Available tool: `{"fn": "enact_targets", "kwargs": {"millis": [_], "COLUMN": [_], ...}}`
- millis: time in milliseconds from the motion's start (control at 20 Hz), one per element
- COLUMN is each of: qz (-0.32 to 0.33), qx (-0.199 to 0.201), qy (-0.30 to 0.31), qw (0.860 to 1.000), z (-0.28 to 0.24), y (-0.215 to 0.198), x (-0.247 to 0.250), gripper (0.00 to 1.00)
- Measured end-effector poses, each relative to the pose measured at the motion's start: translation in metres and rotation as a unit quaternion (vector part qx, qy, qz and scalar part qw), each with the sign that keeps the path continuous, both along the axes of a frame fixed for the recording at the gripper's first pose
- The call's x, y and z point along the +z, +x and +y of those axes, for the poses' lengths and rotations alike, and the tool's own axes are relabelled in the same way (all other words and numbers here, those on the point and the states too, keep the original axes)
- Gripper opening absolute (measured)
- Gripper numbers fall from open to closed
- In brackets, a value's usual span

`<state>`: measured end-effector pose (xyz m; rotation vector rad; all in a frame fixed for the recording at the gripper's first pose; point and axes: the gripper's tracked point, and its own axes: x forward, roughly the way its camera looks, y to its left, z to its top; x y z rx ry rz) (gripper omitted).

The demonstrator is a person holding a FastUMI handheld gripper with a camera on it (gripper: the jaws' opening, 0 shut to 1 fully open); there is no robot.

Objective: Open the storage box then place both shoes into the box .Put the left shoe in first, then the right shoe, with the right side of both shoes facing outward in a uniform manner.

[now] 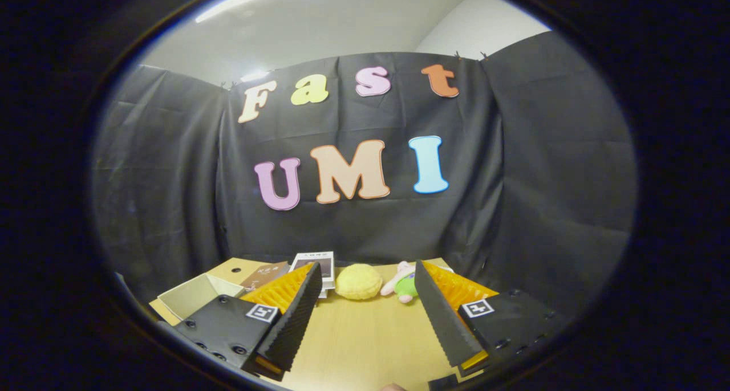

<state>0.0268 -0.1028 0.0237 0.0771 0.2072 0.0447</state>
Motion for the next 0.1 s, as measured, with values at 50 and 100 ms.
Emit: {"fn": "enact_targets", "kwargs": {"millis": [50, 100], "qz": [0.000, -0.001], "qx": [0.002, 0.002], "qy": [-0.001, -0.001], "qw": [1.000, 1.000], "z": [0.0014, 0.0023], "y": [0.0009, 0.0014], "x": [0.0007, 0.0010], "gripper": [1.00, 1.00]}}
